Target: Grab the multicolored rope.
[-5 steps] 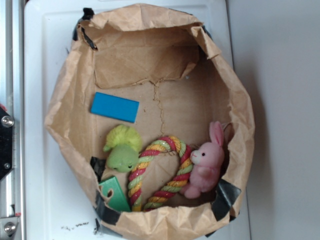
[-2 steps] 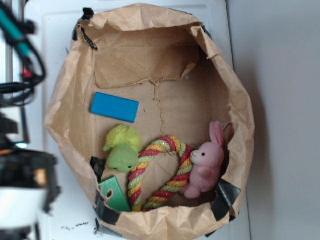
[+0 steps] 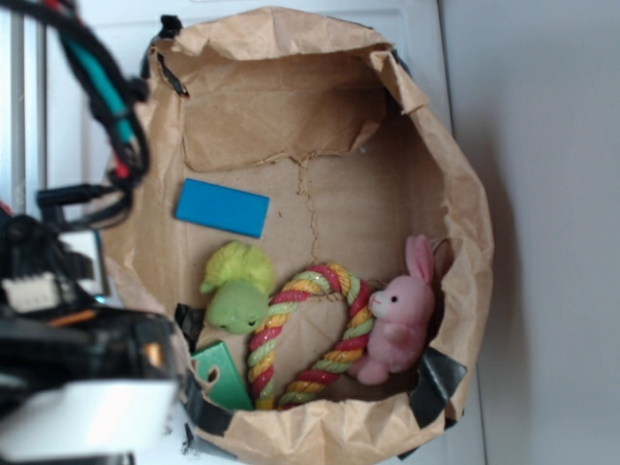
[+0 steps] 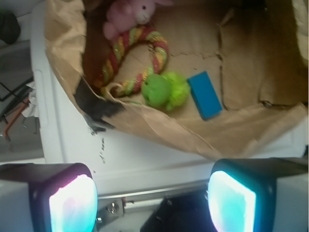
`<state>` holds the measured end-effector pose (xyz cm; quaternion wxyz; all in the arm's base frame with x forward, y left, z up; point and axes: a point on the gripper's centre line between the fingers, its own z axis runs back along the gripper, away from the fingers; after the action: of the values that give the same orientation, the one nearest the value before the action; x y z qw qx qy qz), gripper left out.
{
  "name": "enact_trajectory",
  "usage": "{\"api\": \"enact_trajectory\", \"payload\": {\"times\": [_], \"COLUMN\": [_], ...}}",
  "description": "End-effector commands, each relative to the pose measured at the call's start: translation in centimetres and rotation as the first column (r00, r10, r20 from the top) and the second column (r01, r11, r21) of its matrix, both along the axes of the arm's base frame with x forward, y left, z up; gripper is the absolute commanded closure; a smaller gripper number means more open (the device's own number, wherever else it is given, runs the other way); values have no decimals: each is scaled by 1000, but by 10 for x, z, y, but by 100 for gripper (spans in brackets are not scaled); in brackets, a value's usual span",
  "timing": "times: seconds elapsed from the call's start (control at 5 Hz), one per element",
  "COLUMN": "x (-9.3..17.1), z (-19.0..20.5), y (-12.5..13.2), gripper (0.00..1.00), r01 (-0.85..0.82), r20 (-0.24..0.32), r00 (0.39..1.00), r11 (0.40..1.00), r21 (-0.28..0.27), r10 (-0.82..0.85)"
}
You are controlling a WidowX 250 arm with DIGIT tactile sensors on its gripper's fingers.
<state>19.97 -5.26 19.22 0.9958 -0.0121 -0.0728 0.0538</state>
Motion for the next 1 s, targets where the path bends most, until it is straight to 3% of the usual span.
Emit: {"api": "enact_trajectory", "payload": {"times": [0.0,0.2,0.4,0.8], "x": [47,76,89,97], "z": [23,14,7,-48], "y": [35,40,30,21], "gripper": [0,0,0,0], "r01": [-135,-189,-164,-94], "r20": [51,42,52,100], "r00": [989,980,984,989], "r11": [983,976,979,987], "r21": [-126,-112,-117,-128], "r10": [142,194,171,107]}}
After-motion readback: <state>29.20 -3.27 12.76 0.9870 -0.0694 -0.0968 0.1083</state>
